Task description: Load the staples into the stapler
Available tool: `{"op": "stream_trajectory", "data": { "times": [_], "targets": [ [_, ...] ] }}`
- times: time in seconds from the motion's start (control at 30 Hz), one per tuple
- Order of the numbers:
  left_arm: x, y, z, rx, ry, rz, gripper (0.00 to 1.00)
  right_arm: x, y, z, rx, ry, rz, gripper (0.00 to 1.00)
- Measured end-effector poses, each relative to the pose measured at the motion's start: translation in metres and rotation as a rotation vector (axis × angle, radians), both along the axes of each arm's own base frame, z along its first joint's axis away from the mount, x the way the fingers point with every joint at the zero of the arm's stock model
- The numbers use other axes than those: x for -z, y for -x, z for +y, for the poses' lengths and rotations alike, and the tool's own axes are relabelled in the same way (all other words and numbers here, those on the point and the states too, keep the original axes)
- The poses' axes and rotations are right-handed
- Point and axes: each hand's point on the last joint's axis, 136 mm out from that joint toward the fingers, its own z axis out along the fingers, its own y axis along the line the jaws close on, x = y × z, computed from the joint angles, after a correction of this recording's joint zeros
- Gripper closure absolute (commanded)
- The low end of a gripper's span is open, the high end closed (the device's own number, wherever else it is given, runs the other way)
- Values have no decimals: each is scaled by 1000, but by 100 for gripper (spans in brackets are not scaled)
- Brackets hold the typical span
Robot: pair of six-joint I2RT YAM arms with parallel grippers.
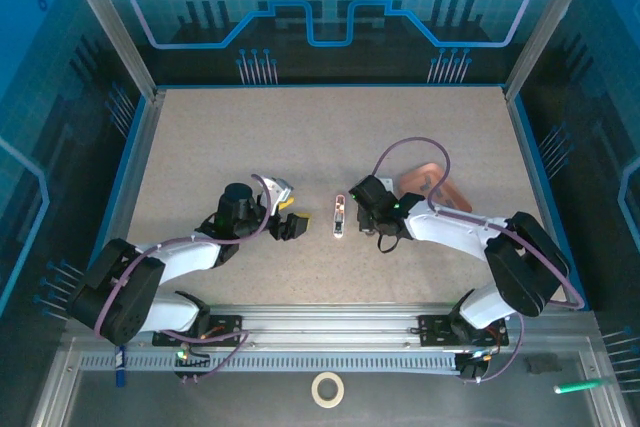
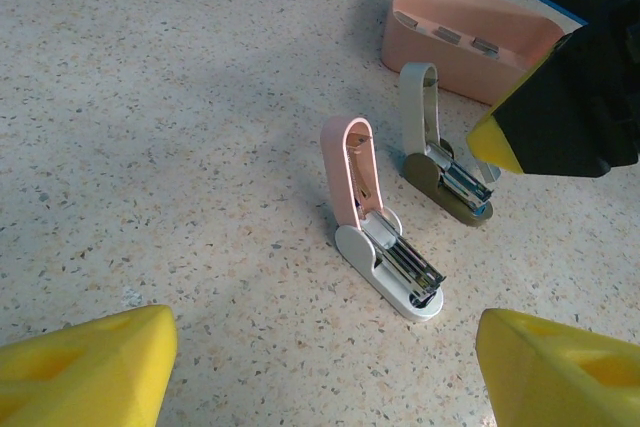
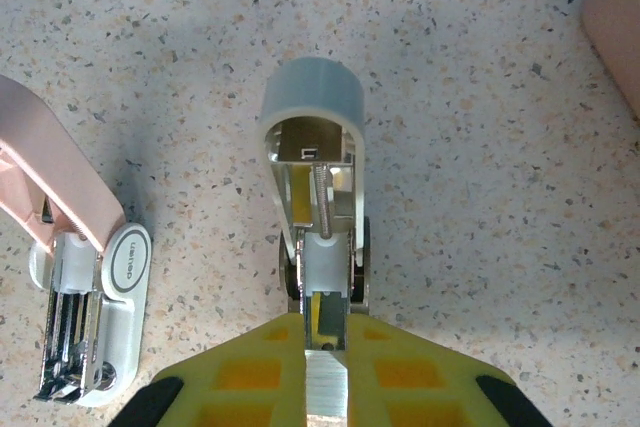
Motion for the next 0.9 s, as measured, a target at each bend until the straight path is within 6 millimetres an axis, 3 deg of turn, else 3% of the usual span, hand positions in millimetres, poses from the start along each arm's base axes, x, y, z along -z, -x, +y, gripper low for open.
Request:
{"op": "stream_trajectory", "data": {
  "times": [0.9],
  "targets": [
    [-2, 0, 0, 0, 2, -4, 20, 15, 1, 2, -7, 6, 29, 85]
  ]
}}
